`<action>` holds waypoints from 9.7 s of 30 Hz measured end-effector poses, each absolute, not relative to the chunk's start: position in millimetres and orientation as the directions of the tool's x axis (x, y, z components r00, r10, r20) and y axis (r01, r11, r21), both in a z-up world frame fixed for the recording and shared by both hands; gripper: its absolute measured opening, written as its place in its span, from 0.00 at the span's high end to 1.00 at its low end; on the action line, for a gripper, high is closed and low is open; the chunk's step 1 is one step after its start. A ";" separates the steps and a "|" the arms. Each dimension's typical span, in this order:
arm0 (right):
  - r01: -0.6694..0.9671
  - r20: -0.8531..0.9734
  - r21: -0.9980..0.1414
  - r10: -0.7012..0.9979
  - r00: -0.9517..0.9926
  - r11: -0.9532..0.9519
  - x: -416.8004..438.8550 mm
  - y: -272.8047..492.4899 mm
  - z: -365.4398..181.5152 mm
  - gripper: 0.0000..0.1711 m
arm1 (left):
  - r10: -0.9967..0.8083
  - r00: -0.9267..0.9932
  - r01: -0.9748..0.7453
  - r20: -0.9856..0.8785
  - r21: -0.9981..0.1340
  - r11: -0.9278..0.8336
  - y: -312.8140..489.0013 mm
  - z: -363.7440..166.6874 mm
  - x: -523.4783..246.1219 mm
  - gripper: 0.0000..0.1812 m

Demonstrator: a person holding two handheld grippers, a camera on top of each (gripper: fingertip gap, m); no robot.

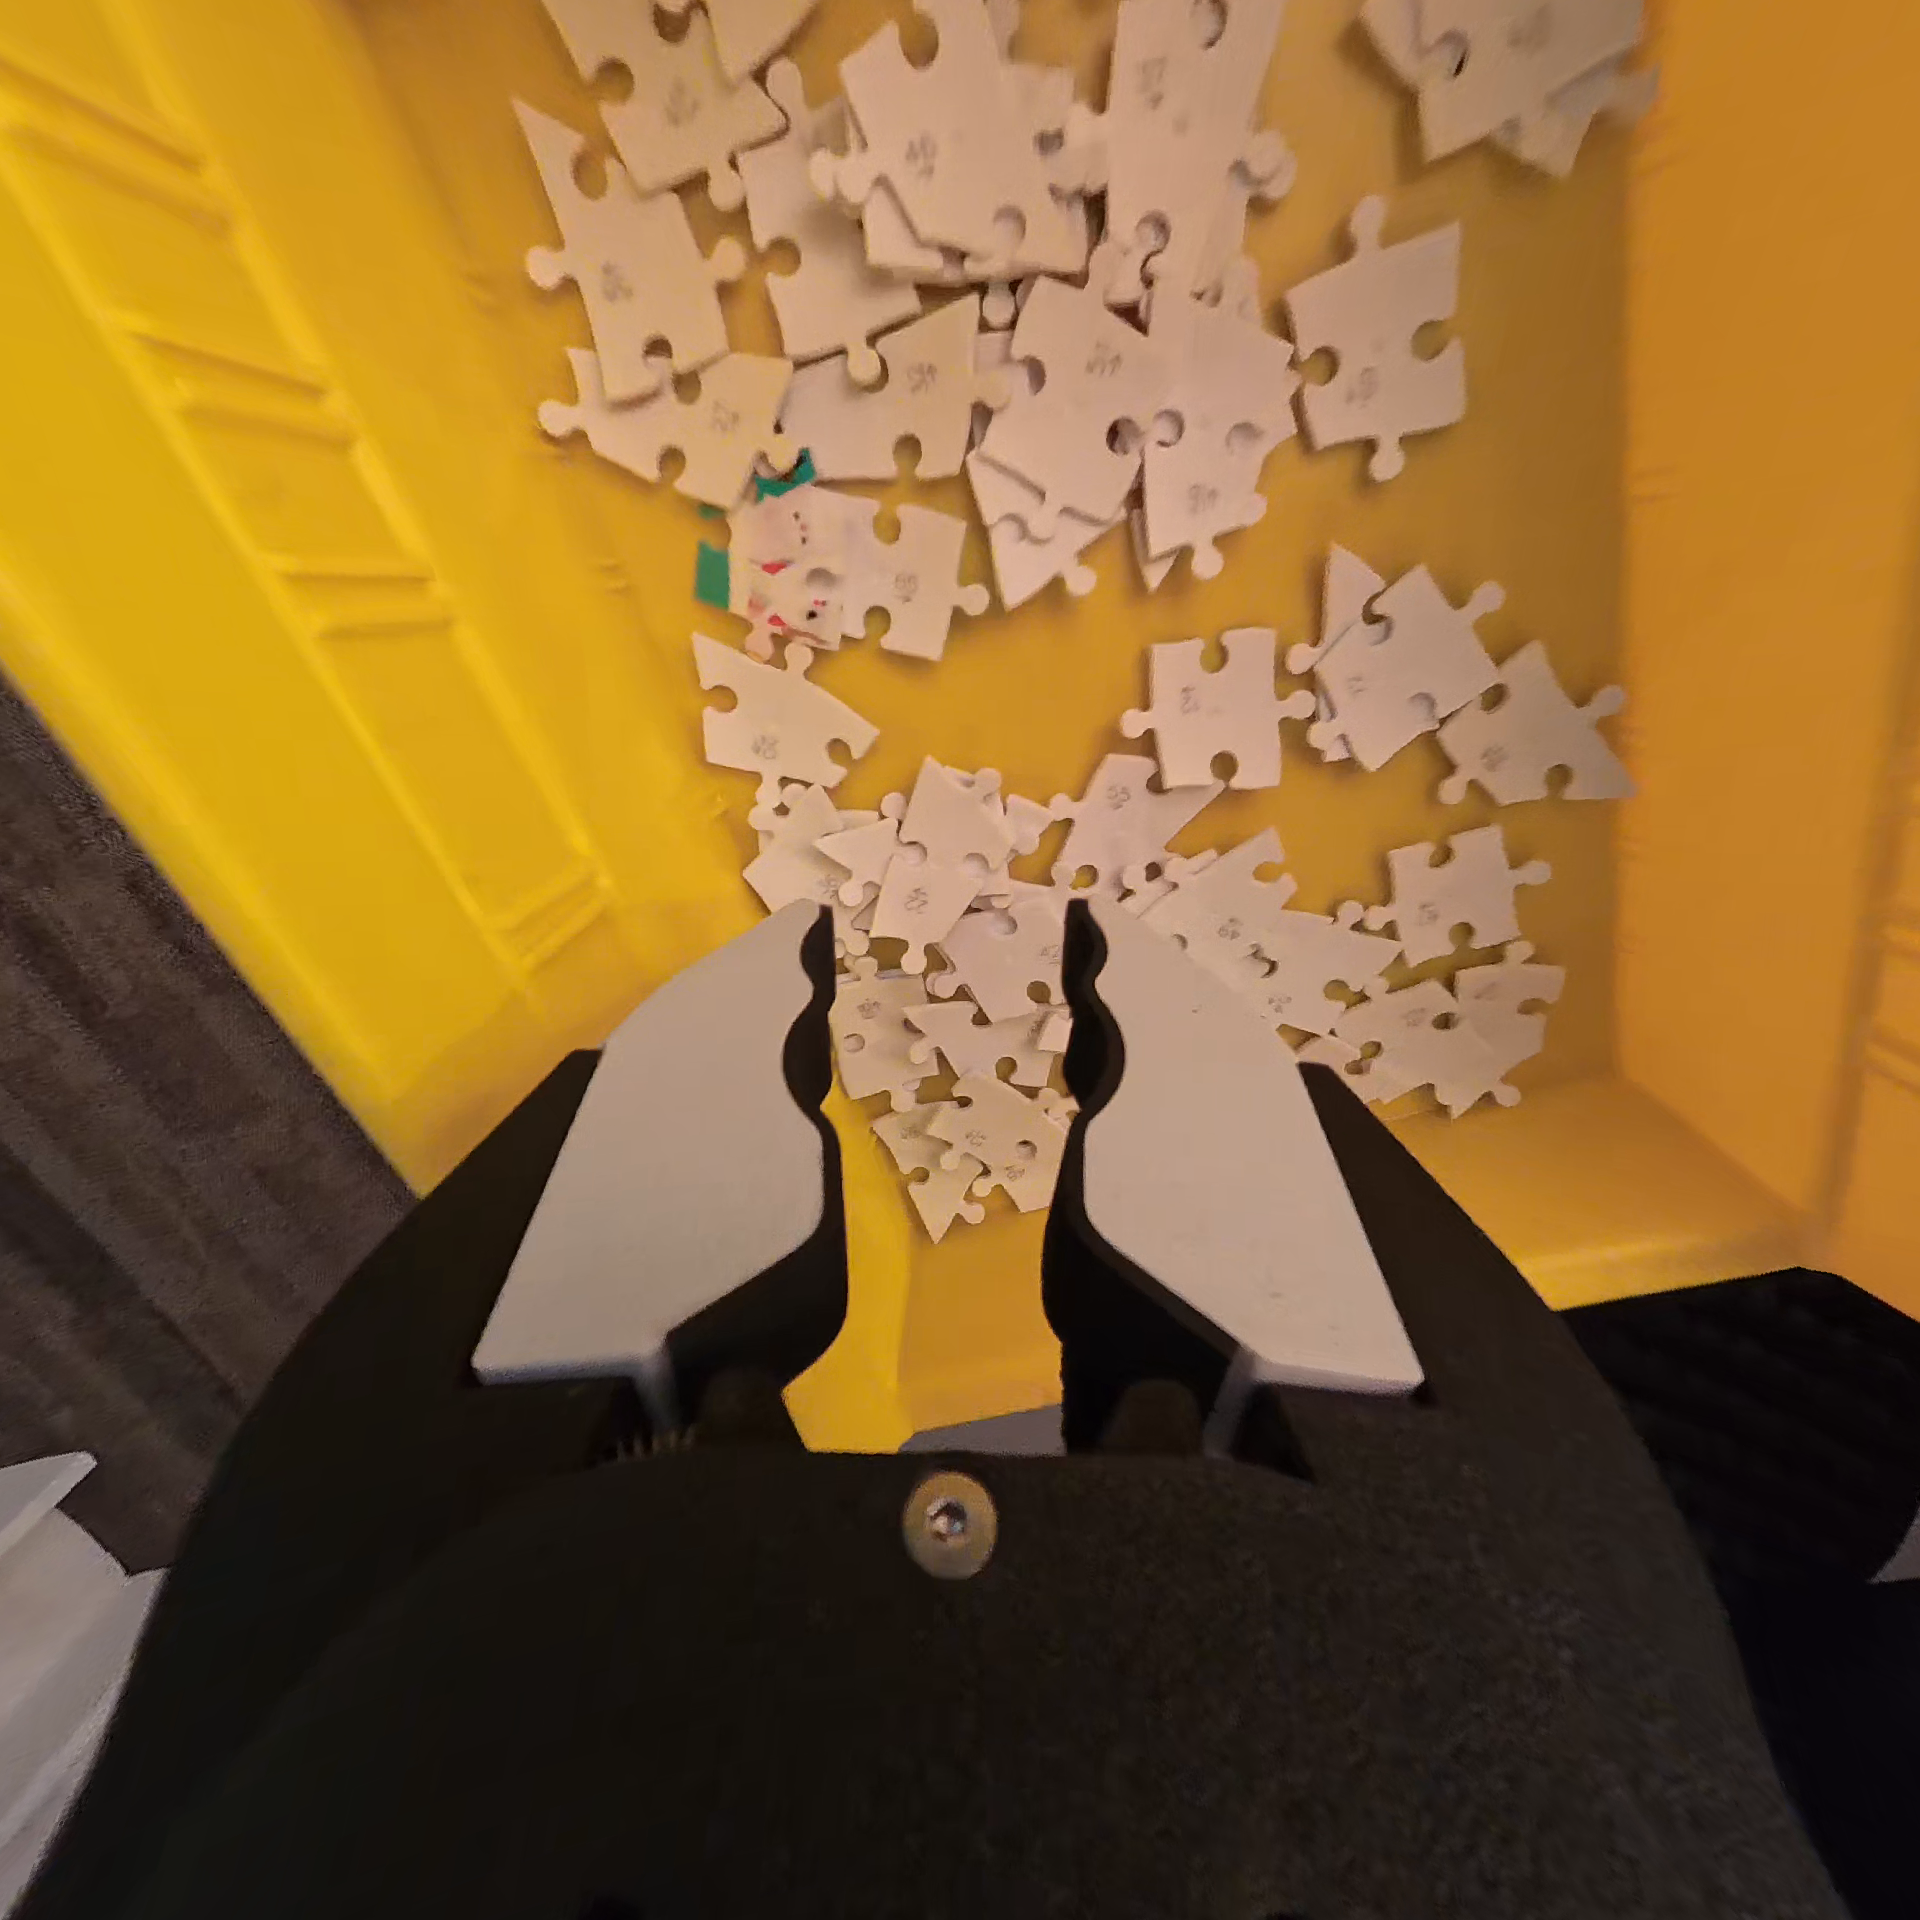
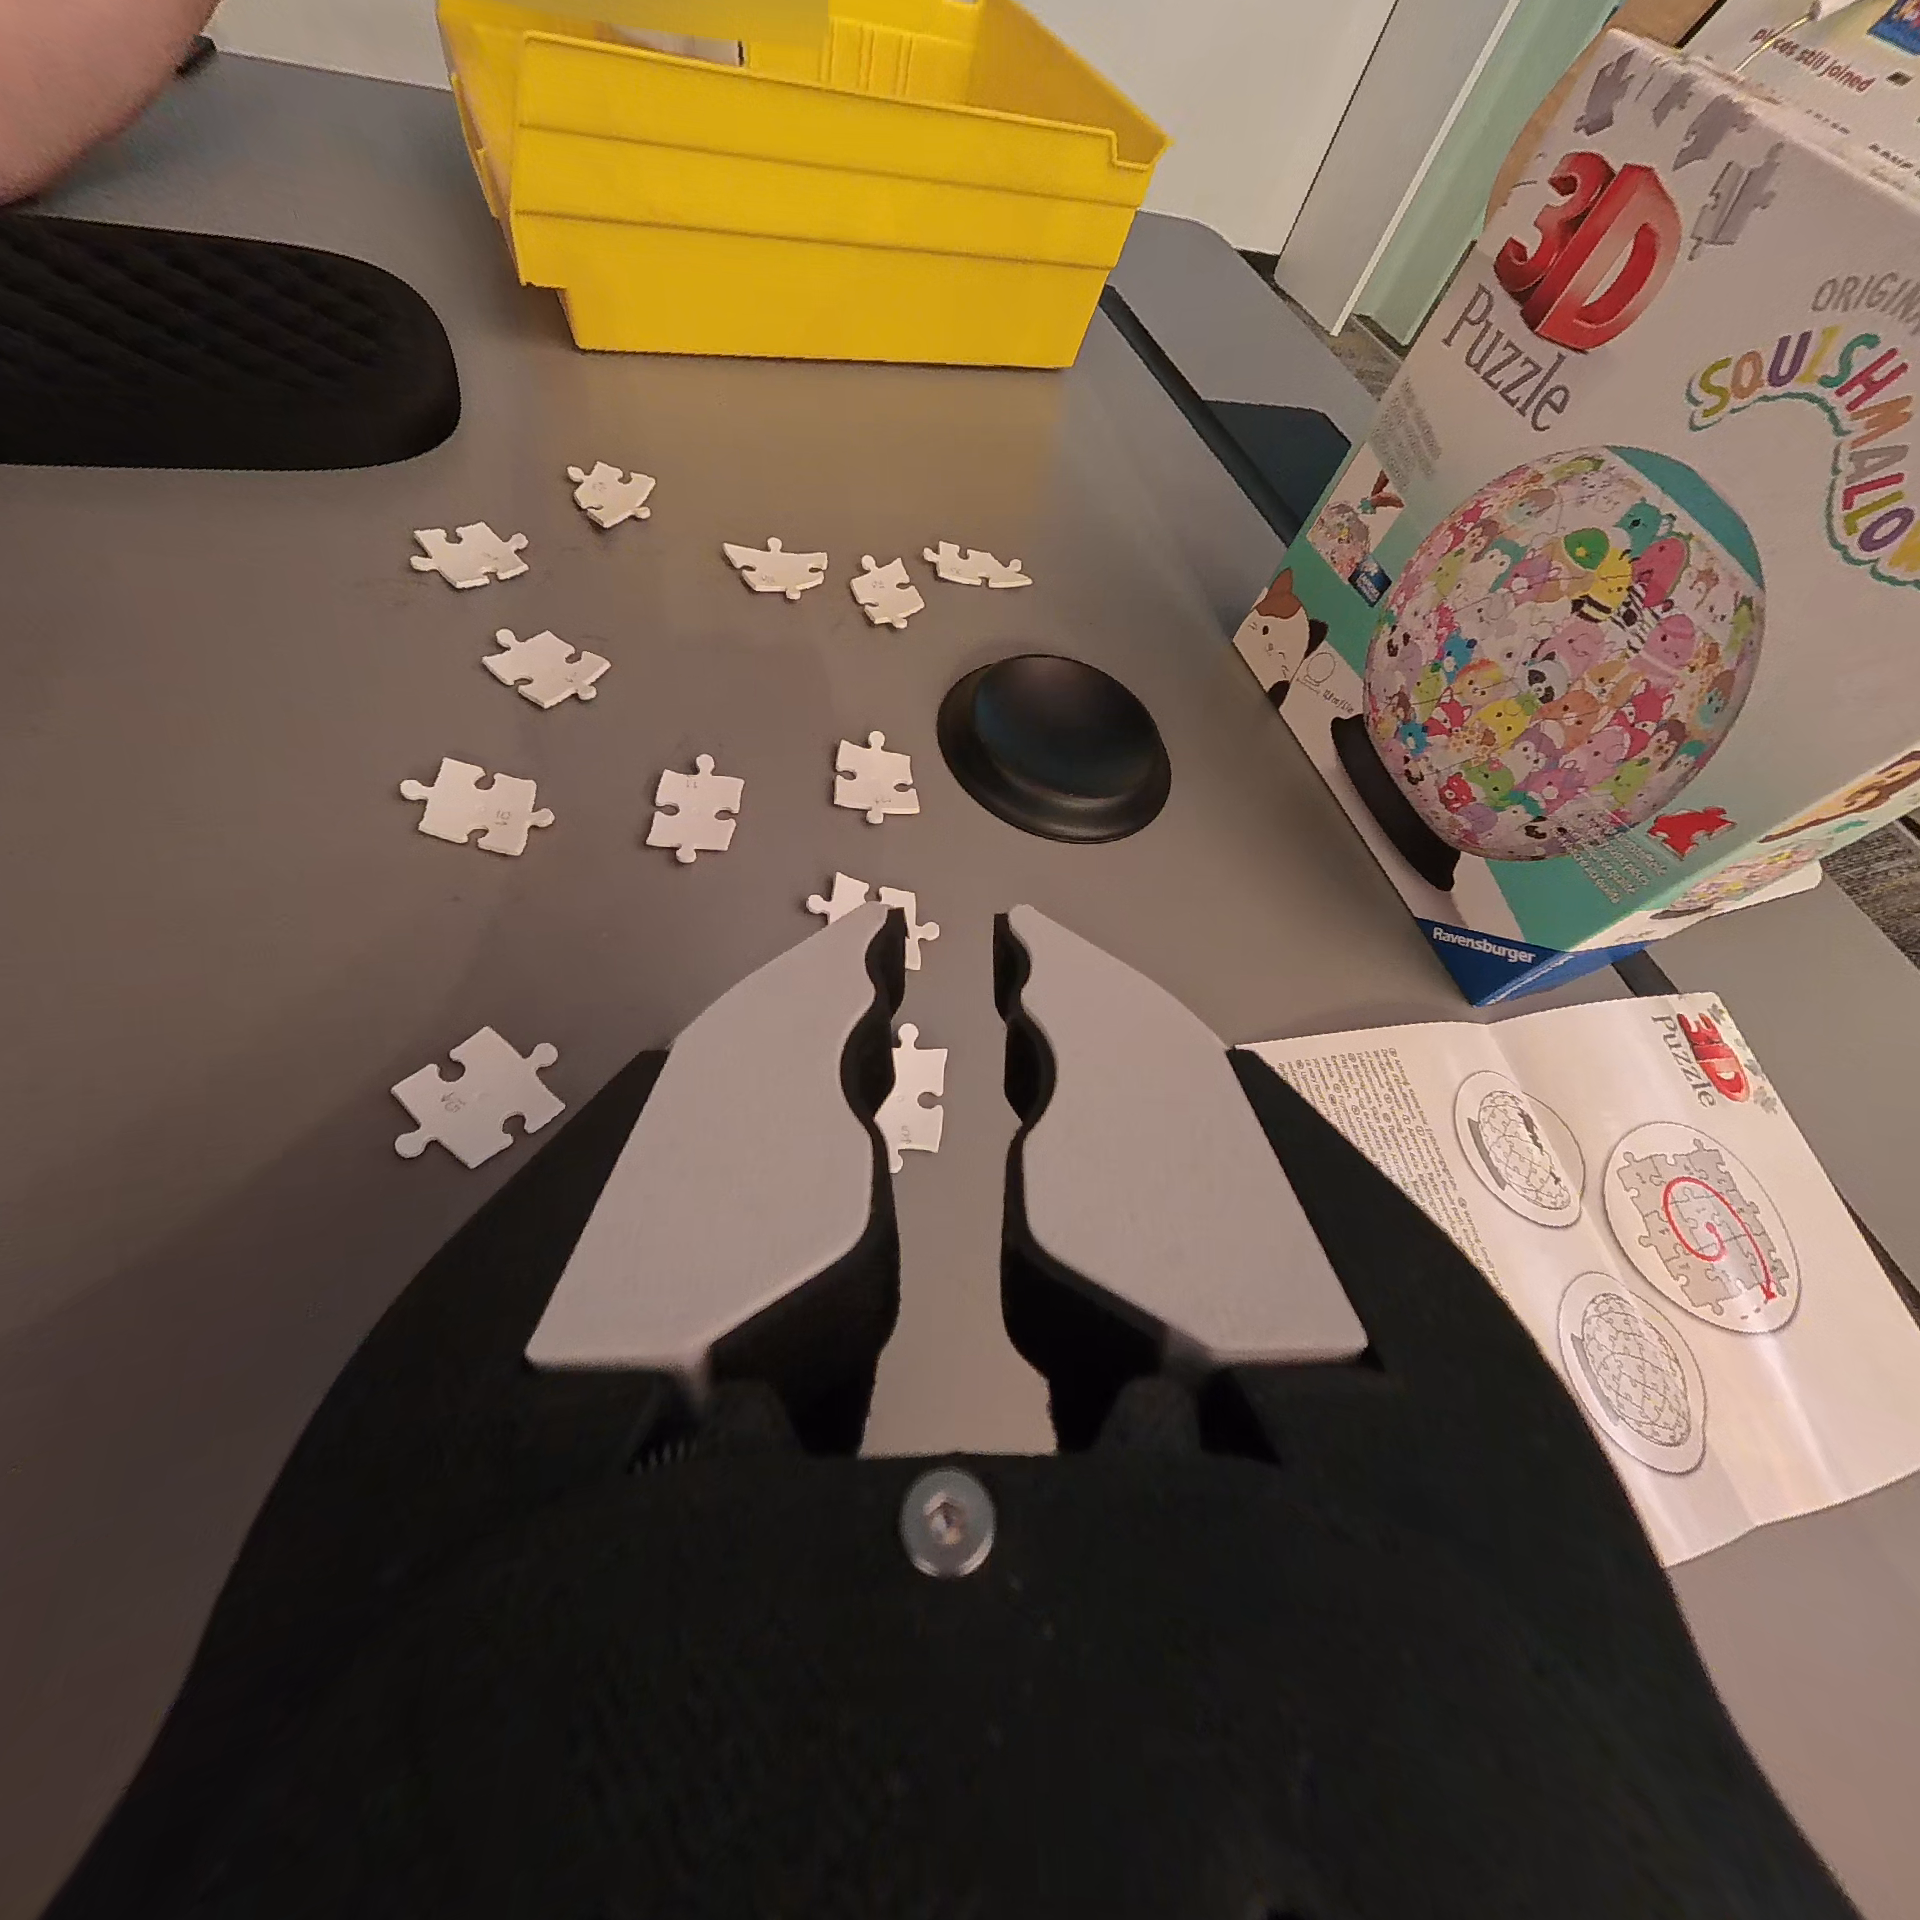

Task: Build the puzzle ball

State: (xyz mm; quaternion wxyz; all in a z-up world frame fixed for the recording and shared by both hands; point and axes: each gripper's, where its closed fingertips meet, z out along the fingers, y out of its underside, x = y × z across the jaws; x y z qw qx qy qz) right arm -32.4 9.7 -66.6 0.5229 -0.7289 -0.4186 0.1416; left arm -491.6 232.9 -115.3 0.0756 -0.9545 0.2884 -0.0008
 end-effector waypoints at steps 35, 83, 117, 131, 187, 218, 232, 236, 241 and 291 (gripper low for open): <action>0.483 0.233 -0.868 0.767 0.598 -0.112 -31.4 7.7 -70.9 0.90 | -0.706 0.692 -0.709 -0.148 -0.321 -0.628 227.0 -67.0 -446.1 0.80; 0.439 0.229 -0.897 0.795 0.561 -0.051 -35.5 -7.4 -51.5 0.90 | -0.990 0.077 -0.917 -0.114 -0.397 -0.025 68.7 -46.0 -273.8 0.80; 0.455 0.197 -0.886 0.813 0.548 -0.092 -38.8 -6.2 -65.1 0.89 | -0.685 0.696 -0.696 -0.217 0.033 -0.717 232.2 -141.3 -505.1 0.77; 0.460 0.198 -0.883 0.816 0.543 -0.091 -39.2 -7.1 -65.8 0.89 | -0.678 0.712 -0.694 -0.184 -0.034 -0.719 234.7 -132.9 -504.4 0.90; 0.435 0.183 -0.897 0.832 0.525 -0.077 -43.6 -11.0 -61.4 0.89 | -0.744 0.617 -0.670 -0.256 -0.666 -0.327 176.6 30.4 -354.1 0.83; 0.403 0.115 -0.903 0.820 0.561 -0.150 -33.2 -3.4 -71.1 0.89 | -0.562 0.825 -0.564 -0.058 -0.037 -0.825 233.7 -142.4 -492.9 0.70; 0.418 0.120 -0.896 0.824 0.553 -0.151 -34.8 -4.8 -72.9 0.89 | -0.569 0.821 -0.571 -0.049 -0.039 -0.820 235.5 -144.4 -494.8 0.79; 0.420 0.125 -0.895 0.824 0.552 -0.146 -35.0 -5.2 -72.1 0.89 | -0.574 0.817 -0.576 -0.047 -0.073 -0.814 234.9 -134.6 -493.1 0.79; 0.418 0.121 -0.896 0.825 0.552 -0.148 -34.7 -5.3 -72.4 0.89 | -0.572 0.820 -0.567 -0.032 -0.182 -0.803 232.8 -105.1 -489.9 0.79; 0.420 0.125 -0.900 0.854 0.505 -0.116 -49.1 -13.1 -70.1 0.89 | -0.909 0.337 -0.725 -0.244 -0.683 -0.086 139.2 8.1 -259.2 0.72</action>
